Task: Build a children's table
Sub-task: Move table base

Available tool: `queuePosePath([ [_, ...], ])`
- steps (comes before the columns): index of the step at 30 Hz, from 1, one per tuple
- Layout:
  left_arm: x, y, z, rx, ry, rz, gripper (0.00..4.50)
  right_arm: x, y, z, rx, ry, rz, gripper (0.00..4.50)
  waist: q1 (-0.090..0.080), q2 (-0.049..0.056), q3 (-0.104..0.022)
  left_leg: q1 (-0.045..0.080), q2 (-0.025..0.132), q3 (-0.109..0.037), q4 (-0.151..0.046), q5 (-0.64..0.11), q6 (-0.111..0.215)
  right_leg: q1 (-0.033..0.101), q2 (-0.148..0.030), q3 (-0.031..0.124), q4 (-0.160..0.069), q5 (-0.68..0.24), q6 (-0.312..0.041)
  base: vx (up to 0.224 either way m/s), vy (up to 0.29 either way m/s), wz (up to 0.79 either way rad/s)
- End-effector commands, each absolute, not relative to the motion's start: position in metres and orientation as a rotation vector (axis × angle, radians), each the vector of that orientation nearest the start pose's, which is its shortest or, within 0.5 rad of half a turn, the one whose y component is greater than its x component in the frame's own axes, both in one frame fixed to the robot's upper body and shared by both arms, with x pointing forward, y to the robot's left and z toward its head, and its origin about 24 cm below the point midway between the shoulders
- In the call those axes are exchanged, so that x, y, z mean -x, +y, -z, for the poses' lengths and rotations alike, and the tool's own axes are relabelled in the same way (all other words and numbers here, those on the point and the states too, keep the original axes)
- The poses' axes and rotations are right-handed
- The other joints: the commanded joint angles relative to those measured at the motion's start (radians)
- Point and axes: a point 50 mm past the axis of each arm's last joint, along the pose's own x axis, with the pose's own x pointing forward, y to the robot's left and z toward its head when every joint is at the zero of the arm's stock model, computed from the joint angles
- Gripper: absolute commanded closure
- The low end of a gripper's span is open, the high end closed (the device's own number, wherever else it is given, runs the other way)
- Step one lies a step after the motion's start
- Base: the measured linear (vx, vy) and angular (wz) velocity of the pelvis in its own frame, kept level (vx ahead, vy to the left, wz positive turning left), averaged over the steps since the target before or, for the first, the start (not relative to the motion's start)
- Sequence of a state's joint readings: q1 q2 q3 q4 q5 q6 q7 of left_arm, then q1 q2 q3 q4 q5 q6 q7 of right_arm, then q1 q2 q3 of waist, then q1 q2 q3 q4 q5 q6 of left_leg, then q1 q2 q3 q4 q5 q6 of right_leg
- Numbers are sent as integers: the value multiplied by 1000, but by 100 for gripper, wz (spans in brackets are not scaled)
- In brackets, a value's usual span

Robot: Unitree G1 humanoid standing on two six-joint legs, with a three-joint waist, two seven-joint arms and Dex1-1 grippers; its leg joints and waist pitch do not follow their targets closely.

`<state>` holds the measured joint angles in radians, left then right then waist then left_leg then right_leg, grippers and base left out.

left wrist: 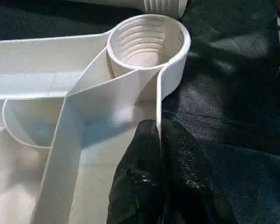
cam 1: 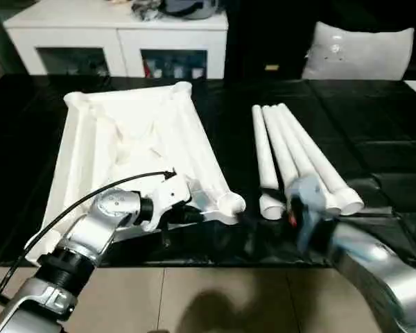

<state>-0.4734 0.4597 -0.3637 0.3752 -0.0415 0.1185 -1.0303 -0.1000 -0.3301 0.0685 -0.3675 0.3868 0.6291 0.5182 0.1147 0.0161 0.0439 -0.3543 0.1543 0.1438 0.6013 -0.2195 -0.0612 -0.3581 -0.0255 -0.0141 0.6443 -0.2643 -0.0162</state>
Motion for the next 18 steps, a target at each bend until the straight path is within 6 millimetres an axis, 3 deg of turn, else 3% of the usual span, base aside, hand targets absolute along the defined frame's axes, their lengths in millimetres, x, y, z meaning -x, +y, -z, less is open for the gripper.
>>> queuePosePath([
  [1,-297,143,-39,-498,424,1186,406,-252,-138,-101,-60,192,-719,0,1,1,-53,-1,69,-24,-68,-6,14,38,-114,51,-63,192,-172,0,0,0],
  [4,-295,147,-44,-453,402,1150,387,-272,-139,-106,-17,164,-554,0,-4,-1,-52,-1,67,-23,-70,-18,-11,36,-113,50,-64,163,-166,0,0,0],
  [6,-290,149,-54,-411,368,1112,376,-292,-144,-102,19,261,-379,0,-13,1,-51,4,66,-23,-75,-34,-38,35,-111,50,-66,110,-176,0,0,0],
  [9,-283,151,-57,-400,371,1083,350,-304,-142,-103,23,312,-358,0,-14,-4,-49,3,65,-19,-74,-39,-39,36,-110,53,-69,93,-175,0,0,0],
  [11,-275,151,-58,-377,383,1075,333,-312,-140,-106,22,329,-351,0,-14,-1,-51,-1,65,-18,-71,-10,-34,36,-107,52,-64,139,-173,0,0,0],
  [13,-271,150,-61,-360,374,1051,312,-320,-141,-107,10,346,-315,0,-13,-5,-55,-1,64,-17,-68,23,-26,38,-104,51,-57,212,-170,0,0,0],
  [16,-264,146,-65,-326,359,1043,307,-331,-141,-106,10,384,-269,0,-13,-2,-56,-6,61,-16,-65,52,-26,40,-100,49,-53,261,-178,0,0,0],
  [17,-258,139,-67,-308,349,1051,283,-338,-141,-102,17,429,-243,0,-13,-19,-57,-6,60,-12,-65,58,-23,41,-97,48,-53,283,-175,0,0,0],
  [18,-256,137,-68,-301,343,1054,272,-341,-142,-100,24,450,-227,0,-11,-13,-56,-8,59,-14,-67,55,-21,42,-101,47,-51,267,-178,0,0,0],
])
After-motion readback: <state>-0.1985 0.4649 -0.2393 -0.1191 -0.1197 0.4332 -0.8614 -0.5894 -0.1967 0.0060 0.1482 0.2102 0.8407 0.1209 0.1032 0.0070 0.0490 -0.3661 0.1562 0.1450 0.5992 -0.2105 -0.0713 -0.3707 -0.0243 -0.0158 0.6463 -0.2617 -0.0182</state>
